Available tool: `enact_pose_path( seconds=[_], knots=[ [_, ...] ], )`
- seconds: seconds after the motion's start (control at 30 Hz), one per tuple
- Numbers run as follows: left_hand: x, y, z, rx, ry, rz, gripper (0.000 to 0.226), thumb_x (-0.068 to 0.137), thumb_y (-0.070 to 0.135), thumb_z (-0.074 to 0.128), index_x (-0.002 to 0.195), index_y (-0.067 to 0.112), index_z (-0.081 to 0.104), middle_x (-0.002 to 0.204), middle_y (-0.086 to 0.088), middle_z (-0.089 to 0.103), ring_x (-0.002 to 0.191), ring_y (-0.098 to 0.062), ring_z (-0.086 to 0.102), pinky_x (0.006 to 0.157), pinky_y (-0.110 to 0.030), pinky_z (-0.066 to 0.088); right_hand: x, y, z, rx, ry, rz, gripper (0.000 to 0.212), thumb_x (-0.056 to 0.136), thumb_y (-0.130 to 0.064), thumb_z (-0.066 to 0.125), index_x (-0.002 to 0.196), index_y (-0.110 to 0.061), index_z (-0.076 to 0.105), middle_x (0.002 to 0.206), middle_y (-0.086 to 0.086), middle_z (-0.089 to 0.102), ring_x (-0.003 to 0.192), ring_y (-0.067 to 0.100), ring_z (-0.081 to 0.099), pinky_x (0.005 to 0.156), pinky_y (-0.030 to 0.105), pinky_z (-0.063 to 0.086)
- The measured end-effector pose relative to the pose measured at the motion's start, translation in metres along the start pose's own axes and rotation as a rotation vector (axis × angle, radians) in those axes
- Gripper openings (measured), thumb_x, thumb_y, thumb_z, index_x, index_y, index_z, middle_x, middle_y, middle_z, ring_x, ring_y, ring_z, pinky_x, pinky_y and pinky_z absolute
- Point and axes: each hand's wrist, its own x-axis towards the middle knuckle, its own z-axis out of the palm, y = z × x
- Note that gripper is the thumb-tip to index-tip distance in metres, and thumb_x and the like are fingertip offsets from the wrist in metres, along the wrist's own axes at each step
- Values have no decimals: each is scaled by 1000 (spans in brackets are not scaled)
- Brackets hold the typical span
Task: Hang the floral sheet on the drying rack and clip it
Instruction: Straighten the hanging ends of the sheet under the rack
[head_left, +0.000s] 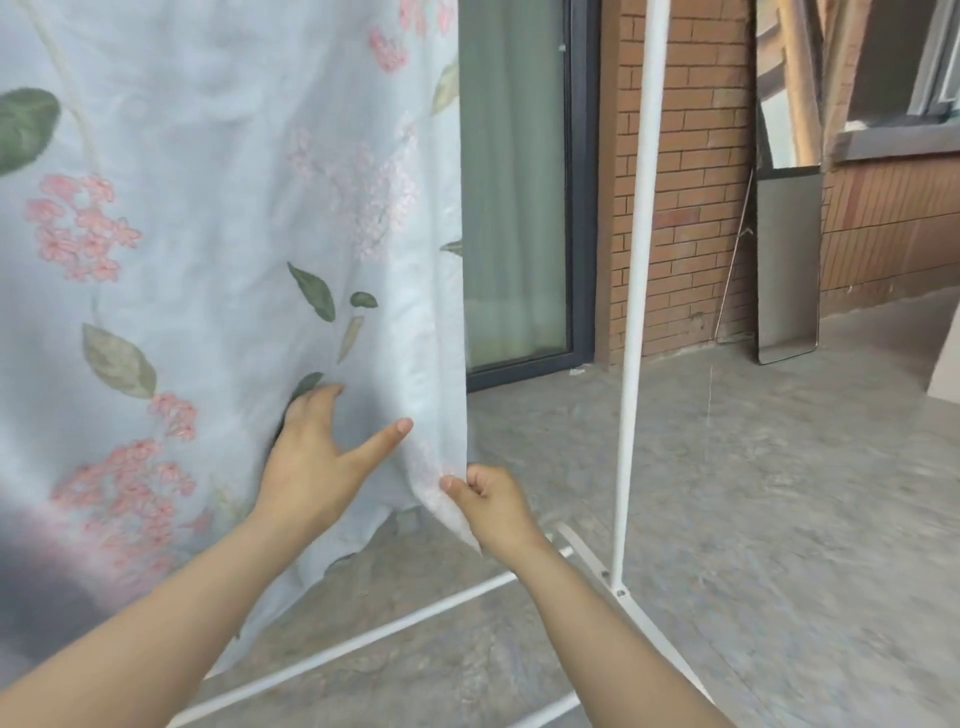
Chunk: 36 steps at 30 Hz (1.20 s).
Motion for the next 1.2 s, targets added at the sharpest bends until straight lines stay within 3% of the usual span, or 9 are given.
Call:
enact_pose_path(
  seconds=[0.13,0.23,0.5,0.77,0.83,0.93,1.03,1.13,1.2],
  knots=[
    [17,-20,-15,137,76,8,76,78,50,68,136,7,42,136,-13,46,130,-26,37,106,-41,34,5,7,-11,49,172,97,47,96,-16,53,56,-20,29,53,-6,28,50,7,26,47,23,21],
    [17,-56,-31,212,105,-32,63,80,44,67,125,3,51,119,-20,53,112,-37,50,94,-47,44,12,16,-18,76,244,155,47,97,-19,52,55,-19,30,50,-6,32,50,10,30,49,27,24],
    [0,-98,-40,313,89,-74,59,82,43,67,123,3,55,119,-19,56,105,-36,55,88,-49,48,20,11,10,-136,37,117,53,90,-33,62,50,-19,30,47,-6,29,45,11,29,47,27,24],
    [-14,-116,-41,313,11,-70,53,86,42,61,125,7,55,124,-15,53,113,-34,51,94,-46,44,11,9,66,87,-189,183,52,85,-34,68,49,-14,36,50,-4,32,44,5,30,46,23,24],
    [-17,-119,-44,309,4,-67,50,87,36,61,126,6,54,127,-16,51,117,-36,48,97,-45,40,-2,14,82,141,-212,161,70,70,-59,72,62,7,52,59,9,50,55,11,43,56,24,33],
    [-17,-123,-47,321,-2,-65,49,87,34,62,125,5,55,126,-18,52,117,-38,45,99,-46,37,0,30,96,123,-157,89,97,54,-84,60,78,10,60,87,32,65,69,28,64,69,39,50],
    [-17,-125,-47,325,-3,-74,48,88,37,61,124,5,56,124,-18,54,116,-38,46,97,-45,38,4,19,95,49,-150,59,87,63,-80,59,70,7,58,99,27,65,97,40,62,85,51,50],
    [-17,-128,-47,331,-15,-83,47,88,35,59,125,6,55,125,-18,53,117,-37,45,97,-45,37,-12,-3,100,-37,-252,30,57,76,-55,61,68,1,61,130,7,60,129,13,48,103,33,41],
    [-17,-128,-48,320,-19,-88,47,89,35,58,126,6,55,127,-18,52,119,-37,44,97,-45,37,-19,-8,103,-79,-236,28,52,80,-52,58,66,-2,60,129,11,60,128,13,48,93,20,41]
  ],
)
